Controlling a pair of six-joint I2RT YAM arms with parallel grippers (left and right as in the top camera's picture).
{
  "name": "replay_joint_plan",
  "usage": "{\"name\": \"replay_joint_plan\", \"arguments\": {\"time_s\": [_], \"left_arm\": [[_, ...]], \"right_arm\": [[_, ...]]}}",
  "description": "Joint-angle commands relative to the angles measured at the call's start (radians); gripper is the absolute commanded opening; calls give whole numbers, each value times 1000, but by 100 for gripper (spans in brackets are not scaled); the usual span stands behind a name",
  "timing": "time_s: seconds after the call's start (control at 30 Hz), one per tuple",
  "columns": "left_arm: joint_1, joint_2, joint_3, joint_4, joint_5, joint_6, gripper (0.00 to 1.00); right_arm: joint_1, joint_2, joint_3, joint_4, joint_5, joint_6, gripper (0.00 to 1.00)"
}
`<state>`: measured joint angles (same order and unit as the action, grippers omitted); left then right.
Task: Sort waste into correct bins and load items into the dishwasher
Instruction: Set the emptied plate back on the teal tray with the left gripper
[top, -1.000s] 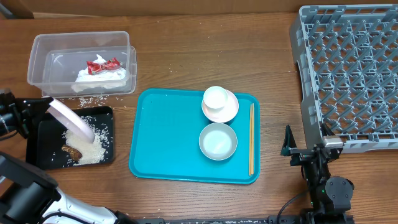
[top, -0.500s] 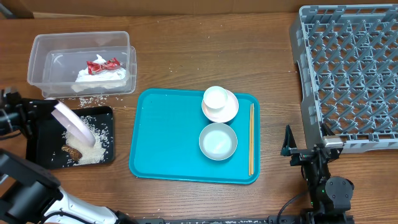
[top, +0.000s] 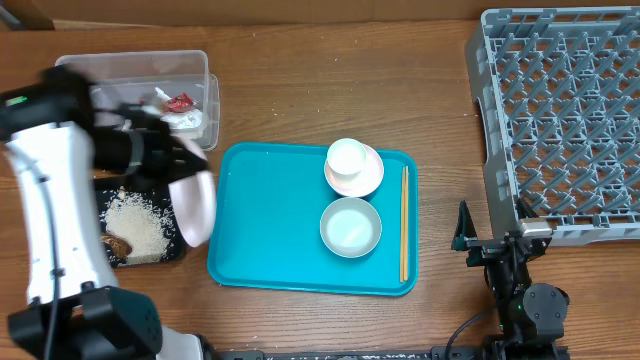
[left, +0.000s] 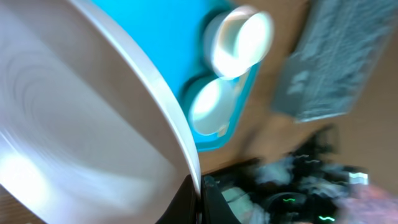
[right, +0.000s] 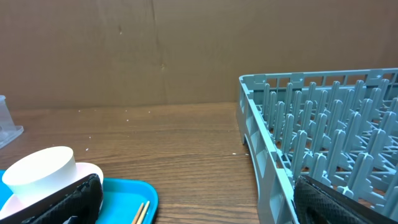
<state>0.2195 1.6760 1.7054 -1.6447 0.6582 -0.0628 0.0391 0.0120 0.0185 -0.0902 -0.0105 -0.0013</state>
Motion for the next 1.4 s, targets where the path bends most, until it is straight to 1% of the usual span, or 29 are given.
{"name": "replay_joint_plan", "arguments": {"time_s": [0.0, 0.07, 0.17, 0.23, 0.37, 0.47, 0.57, 0.63, 0.67, 0.7, 0.8, 0.83, 0.93, 1.07, 1.13, 1.2, 1.27, 1.37], "left_arm": [[-172, -5, -62, 52, -290, -209, 4], [-280, 2, -106, 112, -369, -300, 4], [-410, 12, -174, 215, -436, -399, 4], [-490, 24, -220, 303, -462, -438, 4], [-607, 57, -278, 441, -483, -452, 4], [-671, 94, -290, 464, -568, -513, 4], [-702, 130, -290, 465, -619, -548, 4], [-708, 154, -290, 468, -626, -548, 6], [-708, 163, -290, 468, -625, -548, 10], [-708, 169, -290, 467, -625, -548, 19], [-699, 175, -290, 468, -635, -551, 61], [-694, 175, -288, 468, -637, -551, 72], [-670, 175, -261, 443, -641, -550, 73], [-620, 175, -151, 341, -651, -550, 72], [-586, 173, -60, 269, -678, -550, 72], [-531, 173, 130, 154, -748, -551, 71], [-499, 173, 232, 113, -798, -557, 72], [-438, 173, 381, 55, -914, -616, 74]], "right_arm": [[-4, -9, -10, 6, 9, -6, 100], [-4, -9, -10, 6, 9, -6, 100], [-4, -9, -10, 6, 9, -6, 100], [-4, -9, -10, 6, 9, -6, 100], [-4, -9, -10, 6, 9, -6, 100], [-4, -9, -10, 6, 9, -6, 100], [-4, -9, -10, 6, 9, -6, 100], [-4, -9, -10, 6, 9, -6, 100], [-4, -9, -10, 6, 9, -6, 100], [-4, -9, -10, 6, 10, -6, 100], [-4, -9, -10, 6, 9, -6, 100], [-4, -9, -10, 6, 9, -6, 100], [-4, -9, -10, 6, 9, -6, 100], [-4, -9, -10, 6, 9, -6, 100], [-4, -9, -10, 6, 9, -6, 100], [-4, -9, -10, 6, 9, -6, 100], [-4, -9, -10, 6, 9, -6, 100], [-4, -9, -10, 6, 9, -6, 100]]}}
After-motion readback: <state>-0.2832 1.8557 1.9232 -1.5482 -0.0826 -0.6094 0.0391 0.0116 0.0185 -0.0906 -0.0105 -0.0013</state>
